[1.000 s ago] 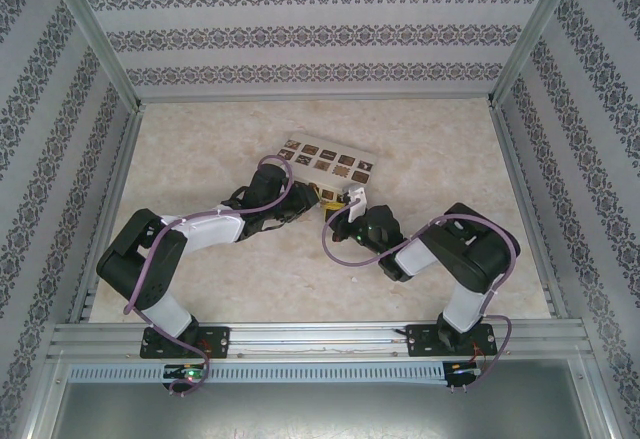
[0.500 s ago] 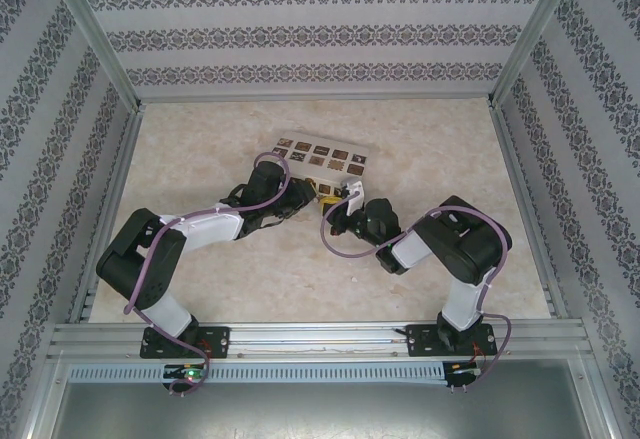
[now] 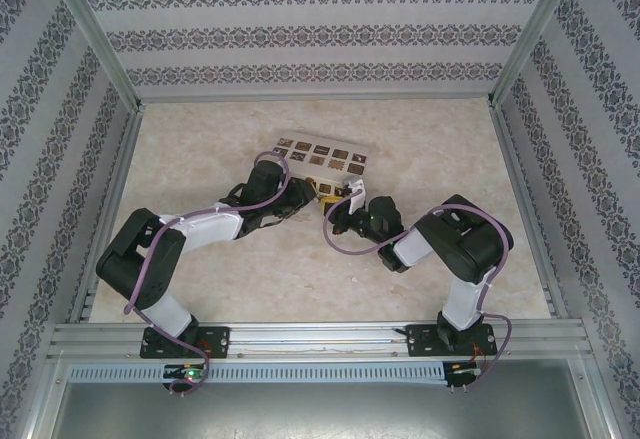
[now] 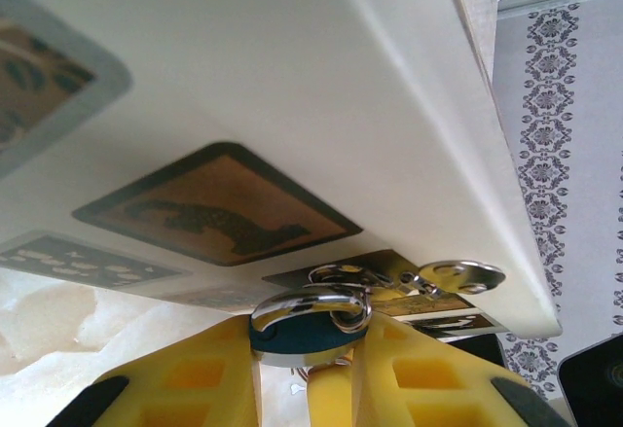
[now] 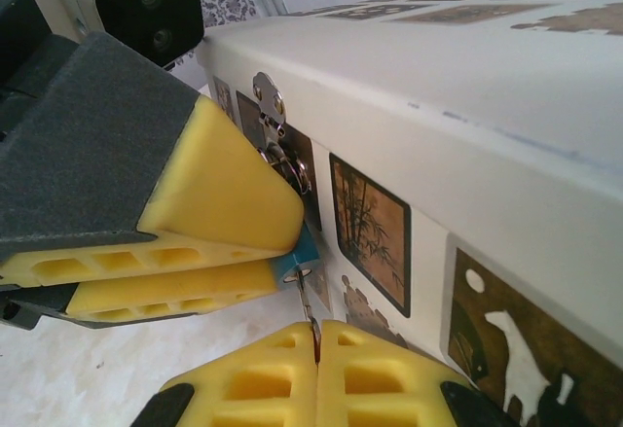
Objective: Unlock a padlock with a key
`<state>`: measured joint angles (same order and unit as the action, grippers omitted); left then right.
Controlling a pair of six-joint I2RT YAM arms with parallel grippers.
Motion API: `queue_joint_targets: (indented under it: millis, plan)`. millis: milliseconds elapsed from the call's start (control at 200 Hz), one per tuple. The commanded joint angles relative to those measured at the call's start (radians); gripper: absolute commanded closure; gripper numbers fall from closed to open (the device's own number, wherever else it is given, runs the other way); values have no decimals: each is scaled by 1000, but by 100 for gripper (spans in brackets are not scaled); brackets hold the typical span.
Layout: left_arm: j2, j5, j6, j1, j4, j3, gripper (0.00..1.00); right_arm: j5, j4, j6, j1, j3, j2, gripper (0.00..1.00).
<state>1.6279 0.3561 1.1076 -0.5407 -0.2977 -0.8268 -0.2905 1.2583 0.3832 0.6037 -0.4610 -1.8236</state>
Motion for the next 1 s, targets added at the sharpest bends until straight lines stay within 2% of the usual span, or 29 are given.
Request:
queue_joint_targets:
  millis: [0,385,994]
  plan:
    - [-3,154,-17,-16,-2,-37,76,-36,96,19,4,-17,-2,100]
    - [-11,179,-20,-5,13,-58,76,-47,71,3,8,-9,7,100]
    - [-19,240,-57,16,48,-55,76,-154,116,50,-6,-14,72,100]
